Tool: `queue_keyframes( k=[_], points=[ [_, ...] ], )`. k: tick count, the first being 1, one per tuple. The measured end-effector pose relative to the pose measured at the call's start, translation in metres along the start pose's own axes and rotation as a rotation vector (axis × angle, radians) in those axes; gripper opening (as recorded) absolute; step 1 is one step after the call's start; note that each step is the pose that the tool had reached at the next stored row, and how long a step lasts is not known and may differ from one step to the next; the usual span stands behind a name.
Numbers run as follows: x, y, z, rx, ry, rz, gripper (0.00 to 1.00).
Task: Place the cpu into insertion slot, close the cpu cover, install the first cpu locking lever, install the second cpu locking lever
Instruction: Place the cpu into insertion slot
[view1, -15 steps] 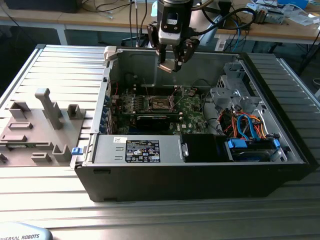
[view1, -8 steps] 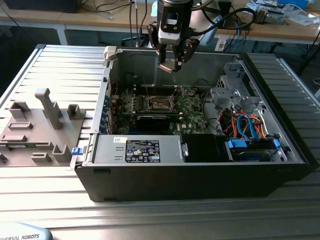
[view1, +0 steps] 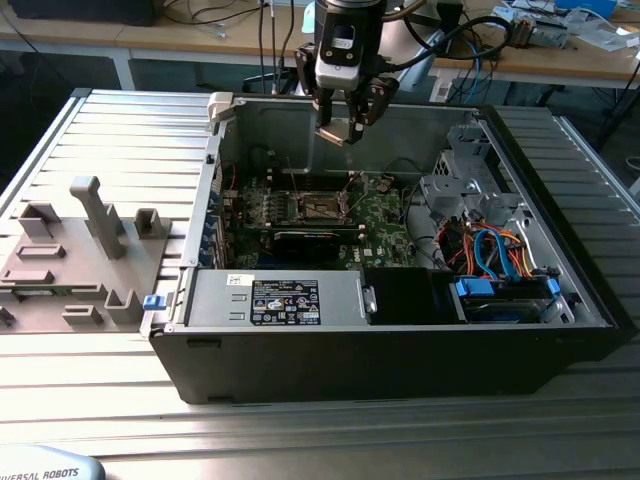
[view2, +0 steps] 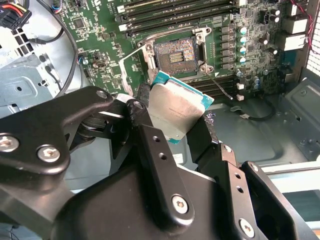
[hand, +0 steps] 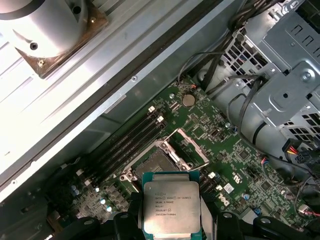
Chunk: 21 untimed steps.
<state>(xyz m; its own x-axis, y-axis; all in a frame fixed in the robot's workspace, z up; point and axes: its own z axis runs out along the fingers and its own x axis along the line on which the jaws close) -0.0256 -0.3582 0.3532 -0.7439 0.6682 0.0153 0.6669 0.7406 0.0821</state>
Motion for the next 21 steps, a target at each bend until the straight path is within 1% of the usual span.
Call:
queue_keyframes(
  k=[21],
  points=[
    [0.0000, 0.0000, 0.0000, -0.0004, -0.0021, 0.026, 0.54]
  ],
)
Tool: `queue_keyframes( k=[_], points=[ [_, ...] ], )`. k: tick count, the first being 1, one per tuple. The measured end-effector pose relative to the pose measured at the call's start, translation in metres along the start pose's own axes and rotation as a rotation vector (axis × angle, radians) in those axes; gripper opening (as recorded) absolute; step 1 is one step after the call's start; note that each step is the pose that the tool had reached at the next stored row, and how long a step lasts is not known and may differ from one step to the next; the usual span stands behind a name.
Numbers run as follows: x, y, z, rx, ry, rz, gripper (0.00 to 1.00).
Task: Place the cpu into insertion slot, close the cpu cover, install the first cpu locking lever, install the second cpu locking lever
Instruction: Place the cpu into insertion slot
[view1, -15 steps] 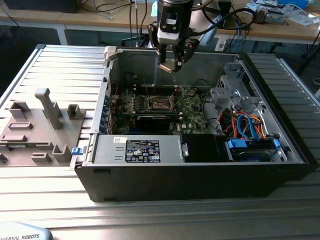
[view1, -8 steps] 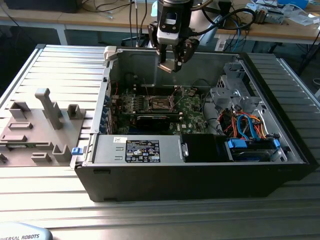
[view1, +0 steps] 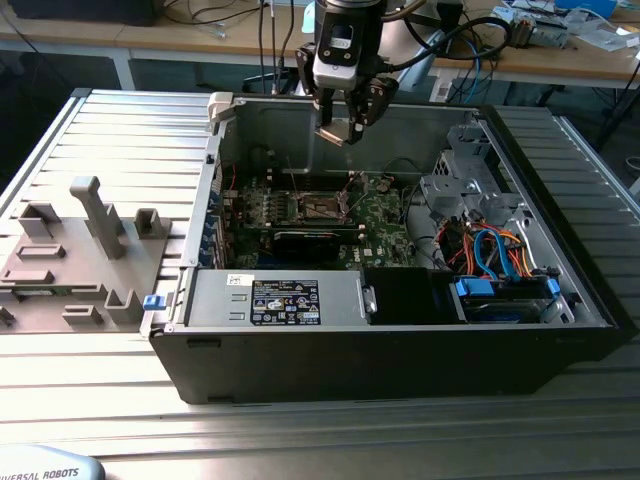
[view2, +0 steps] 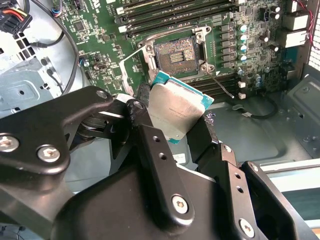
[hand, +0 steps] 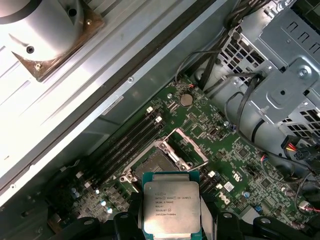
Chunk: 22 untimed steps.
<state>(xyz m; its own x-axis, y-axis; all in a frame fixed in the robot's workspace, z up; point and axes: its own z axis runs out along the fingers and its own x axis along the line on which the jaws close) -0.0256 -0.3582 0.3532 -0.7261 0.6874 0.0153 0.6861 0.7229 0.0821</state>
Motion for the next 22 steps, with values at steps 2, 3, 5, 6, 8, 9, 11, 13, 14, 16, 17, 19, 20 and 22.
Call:
queue_keyframes(
  k=[2, 3, 5, 6, 8, 9, 11, 13, 14, 16, 17, 19, 20, 22],
  points=[
    [0.0000, 0.0000, 0.0000, 0.0000, -0.0001, 0.002, 0.54],
    [0.0000, 0.0000, 0.0000, -0.0001, -0.0002, 0.003, 0.54],
    [0.0000, 0.0000, 0.0000, -0.0001, -0.0004, 0.005, 0.54],
    [0.0000, 0.0000, 0.0000, -0.0001, -0.0005, 0.006, 0.54],
    [0.0000, 0.0000, 0.0000, -0.0002, -0.0007, 0.008, 0.54],
    [0.0000, 0.0000, 0.0000, -0.0002, -0.0009, 0.010, 0.54],
    [0.0000, 0.0000, 0.0000, -0.0002, -0.0011, 0.013, 0.54],
    [0.0000, 0.0000, 0.0000, -0.0002, -0.0013, 0.015, 0.54],
    [0.0000, 0.0000, 0.0000, -0.0002, -0.0014, 0.016, 0.54],
    [0.0000, 0.0000, 0.0000, -0.0003, -0.0016, 0.019, 0.54],
    [0.0000, 0.0000, 0.0000, -0.0002, -0.0016, 0.019, 0.54],
    [0.0000, 0.0000, 0.0000, -0.0003, -0.0018, 0.021, 0.54],
    [0.0000, 0.0000, 0.0000, -0.0004, -0.0019, 0.023, 0.54],
    [0.0000, 0.0000, 0.0000, -0.0004, -0.0021, 0.025, 0.54]
  ],
)
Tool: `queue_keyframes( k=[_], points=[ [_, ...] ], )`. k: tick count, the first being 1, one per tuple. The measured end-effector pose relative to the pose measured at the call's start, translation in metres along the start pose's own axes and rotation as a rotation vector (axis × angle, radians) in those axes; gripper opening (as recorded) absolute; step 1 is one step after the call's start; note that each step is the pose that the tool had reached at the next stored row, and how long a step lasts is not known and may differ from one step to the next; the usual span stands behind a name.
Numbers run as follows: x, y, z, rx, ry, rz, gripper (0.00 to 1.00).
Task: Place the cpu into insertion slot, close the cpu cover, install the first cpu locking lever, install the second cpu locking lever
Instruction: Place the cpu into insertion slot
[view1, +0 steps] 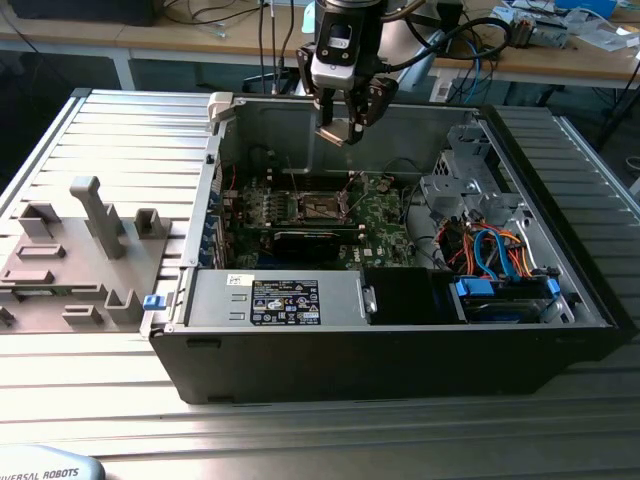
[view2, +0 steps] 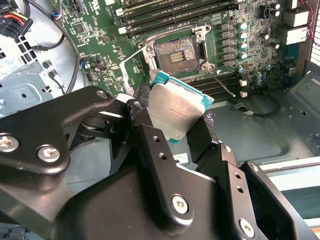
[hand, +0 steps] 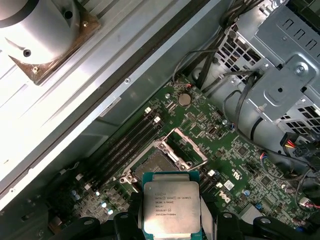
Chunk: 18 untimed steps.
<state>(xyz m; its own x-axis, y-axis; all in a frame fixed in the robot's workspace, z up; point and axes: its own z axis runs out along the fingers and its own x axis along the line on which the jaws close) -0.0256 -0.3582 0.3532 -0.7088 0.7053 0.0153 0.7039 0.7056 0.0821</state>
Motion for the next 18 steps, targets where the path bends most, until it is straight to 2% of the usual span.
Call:
queue_keyframes(
  k=[18],
  points=[
    [0.0000, 0.0000, 0.0000, -0.0003, -0.0016, 0.020, 0.54]
  ],
)
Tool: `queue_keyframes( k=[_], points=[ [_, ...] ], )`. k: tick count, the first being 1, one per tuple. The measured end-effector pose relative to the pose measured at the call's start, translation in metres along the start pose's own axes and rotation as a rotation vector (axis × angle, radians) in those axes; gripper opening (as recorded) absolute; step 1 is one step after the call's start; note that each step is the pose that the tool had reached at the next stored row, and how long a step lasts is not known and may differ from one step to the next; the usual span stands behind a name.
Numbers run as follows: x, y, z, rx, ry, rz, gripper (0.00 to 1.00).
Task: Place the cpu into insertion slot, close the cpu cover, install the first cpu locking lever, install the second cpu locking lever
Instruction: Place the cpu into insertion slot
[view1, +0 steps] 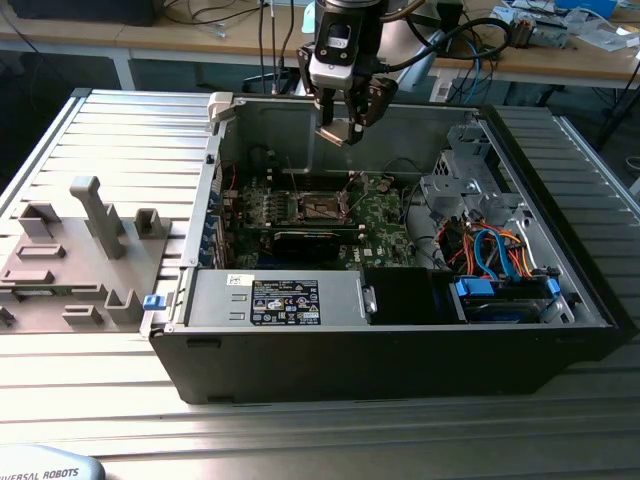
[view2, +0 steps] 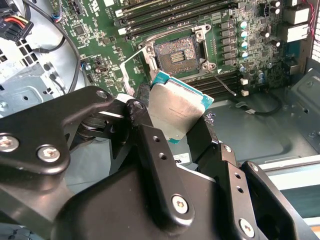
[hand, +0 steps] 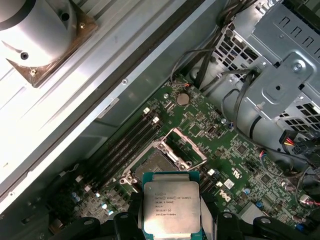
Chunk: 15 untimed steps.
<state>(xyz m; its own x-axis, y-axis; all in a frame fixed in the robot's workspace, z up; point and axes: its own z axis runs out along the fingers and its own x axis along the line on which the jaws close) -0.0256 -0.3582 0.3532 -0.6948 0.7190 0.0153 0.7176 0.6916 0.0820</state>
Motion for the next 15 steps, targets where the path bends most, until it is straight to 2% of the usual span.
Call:
queue_keyframes(
  k=[15],
  points=[
    [0.0000, 0.0000, 0.0000, -0.0003, -0.0016, 0.019, 0.54]
  ],
)
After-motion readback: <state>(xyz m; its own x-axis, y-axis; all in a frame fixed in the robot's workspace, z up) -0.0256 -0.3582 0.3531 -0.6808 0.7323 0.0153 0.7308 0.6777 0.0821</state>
